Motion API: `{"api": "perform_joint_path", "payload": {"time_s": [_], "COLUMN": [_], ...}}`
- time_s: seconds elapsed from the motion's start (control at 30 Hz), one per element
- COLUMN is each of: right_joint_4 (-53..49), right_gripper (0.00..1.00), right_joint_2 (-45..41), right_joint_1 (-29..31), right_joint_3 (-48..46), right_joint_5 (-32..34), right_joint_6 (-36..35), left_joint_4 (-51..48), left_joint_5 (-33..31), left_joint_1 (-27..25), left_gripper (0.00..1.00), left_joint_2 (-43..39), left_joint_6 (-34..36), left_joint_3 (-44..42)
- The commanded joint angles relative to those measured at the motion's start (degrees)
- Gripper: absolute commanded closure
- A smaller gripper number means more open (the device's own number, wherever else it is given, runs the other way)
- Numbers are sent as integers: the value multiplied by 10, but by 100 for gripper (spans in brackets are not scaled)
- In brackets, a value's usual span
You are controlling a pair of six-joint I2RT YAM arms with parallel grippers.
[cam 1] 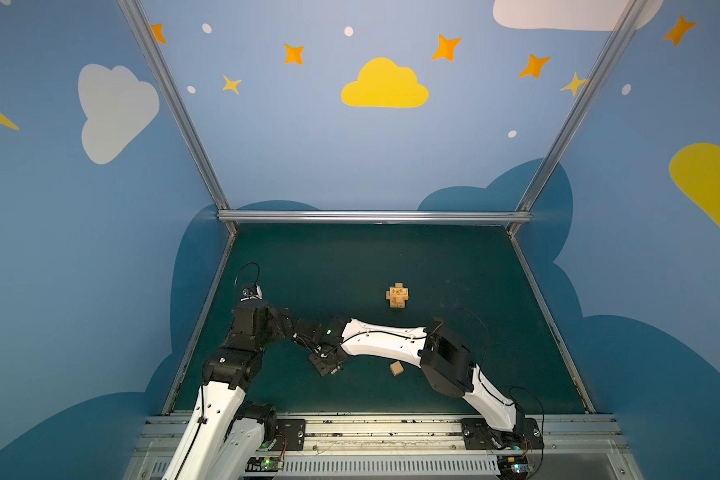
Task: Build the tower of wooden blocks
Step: 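Close the right gripper on the pale plank, then carry the plank over the stack with the right gripper while the left arm swings in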
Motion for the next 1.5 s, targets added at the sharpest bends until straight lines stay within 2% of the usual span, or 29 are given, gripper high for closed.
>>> {"api": "perform_joint_path", "payload": {"time_s": [0.0, 0.23, 0.43, 1.1, 1.37, 1.47], "right_joint_4": [-23, -21, -2, 76, 105, 113], "right_gripper": [85, 91, 100, 100, 100, 100], "right_joint_2": [9, 3, -21, -162, -242, -276], "right_joint_1": [1, 1, 0, -11, -35, -47], "right_joint_3": [13, 10, -15, -123, -219, -259], "right_joint_5": [14, 18, 26, 92, 112, 118], "right_joint_6": [0, 3, 11, 20, 24, 25], "left_joint_4": [7, 7, 7, 13, 14, 22], "left_joint_5": [7, 5, 2, -13, -16, 7], "left_joint_1": [-3, -4, -3, -3, -2, -2], "left_gripper": [0, 0, 0, 0, 0, 0], "left_joint_2": [-6, -9, -12, -18, -12, -7], "left_joint_6": [6, 6, 7, 7, 6, 15], "left_joint_3": [5, 5, 3, -1, 0, -6]}}
